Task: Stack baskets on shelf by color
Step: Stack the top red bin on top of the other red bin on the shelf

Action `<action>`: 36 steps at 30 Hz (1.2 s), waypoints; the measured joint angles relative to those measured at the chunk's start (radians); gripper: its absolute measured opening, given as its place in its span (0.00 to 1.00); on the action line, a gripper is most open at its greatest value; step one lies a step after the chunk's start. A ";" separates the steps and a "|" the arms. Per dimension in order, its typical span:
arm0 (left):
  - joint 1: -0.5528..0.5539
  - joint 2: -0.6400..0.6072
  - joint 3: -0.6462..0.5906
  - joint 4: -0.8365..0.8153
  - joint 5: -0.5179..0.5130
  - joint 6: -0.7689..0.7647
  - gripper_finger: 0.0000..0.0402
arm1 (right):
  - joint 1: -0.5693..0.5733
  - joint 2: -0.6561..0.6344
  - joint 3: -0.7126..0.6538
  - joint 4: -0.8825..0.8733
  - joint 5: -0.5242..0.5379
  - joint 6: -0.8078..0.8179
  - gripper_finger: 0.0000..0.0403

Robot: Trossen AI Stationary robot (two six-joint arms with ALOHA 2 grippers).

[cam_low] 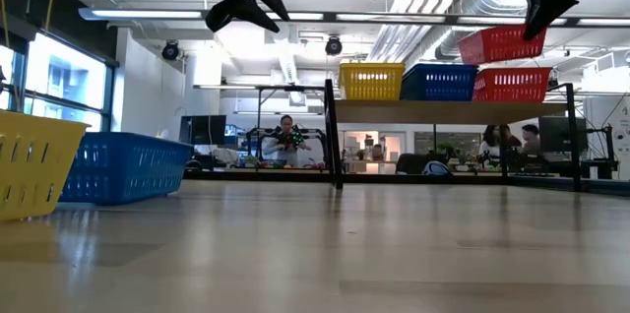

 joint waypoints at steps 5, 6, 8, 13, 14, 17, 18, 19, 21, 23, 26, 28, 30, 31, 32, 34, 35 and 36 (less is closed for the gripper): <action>0.000 0.000 0.000 0.000 0.000 -0.030 0.29 | -0.042 0.044 0.000 -0.010 -0.046 -0.035 0.00; 0.000 0.000 0.000 0.000 0.001 -0.029 0.29 | -0.050 0.054 0.000 -0.010 -0.044 -0.036 0.00; 0.000 0.000 0.000 0.000 0.001 -0.029 0.29 | -0.064 0.072 0.000 -0.009 -0.042 -0.036 0.00; 0.000 0.000 0.000 0.000 0.001 -0.029 0.29 | -0.094 0.107 0.000 -0.010 -0.061 -0.046 0.00; 0.000 0.000 0.000 0.000 0.001 -0.029 0.29 | -0.100 0.113 0.000 -0.011 -0.066 -0.051 0.00; 0.000 0.000 0.000 0.000 0.001 -0.029 0.29 | -0.116 0.128 0.000 -0.013 -0.064 -0.049 0.00; 0.000 0.000 0.000 0.000 0.001 -0.030 0.29 | -0.121 0.131 0.000 -0.013 -0.065 -0.049 0.00; 0.000 0.000 0.000 0.000 0.001 -0.029 0.29 | -0.125 0.132 0.000 -0.013 -0.066 -0.050 0.00; 0.000 0.000 0.000 0.000 0.001 -0.029 0.29 | -0.130 0.133 0.000 -0.013 -0.066 -0.052 0.00; 0.000 0.000 0.000 0.000 0.001 -0.030 0.29 | -0.130 0.134 0.000 -0.013 -0.066 -0.053 0.00; 0.000 0.000 0.000 0.000 0.001 -0.029 0.29 | -0.130 0.134 0.000 -0.013 -0.060 -0.053 0.00; 0.000 0.000 0.000 0.000 0.001 -0.030 0.29 | -0.130 0.134 0.000 -0.013 -0.061 -0.053 0.00; 0.000 0.000 0.000 0.000 0.001 -0.030 0.29 | -0.130 0.134 0.000 -0.013 -0.061 -0.053 0.01; 0.000 0.000 0.000 0.000 0.001 -0.030 0.29 | -0.130 0.134 0.000 -0.013 -0.060 -0.052 0.03; 0.000 0.000 0.000 0.000 0.001 -0.030 0.29 | -0.130 0.134 0.000 -0.013 -0.058 -0.049 0.04; 0.000 0.000 0.000 0.000 0.001 -0.030 0.29 | -0.130 0.134 0.000 -0.013 -0.058 -0.035 0.08; 0.000 0.000 0.000 0.000 0.001 -0.030 0.29 | -0.130 0.134 0.000 -0.013 -0.057 -0.027 0.11; 0.000 0.000 0.000 0.000 0.001 -0.030 0.29 | -0.130 0.134 0.001 -0.013 -0.053 -0.021 0.13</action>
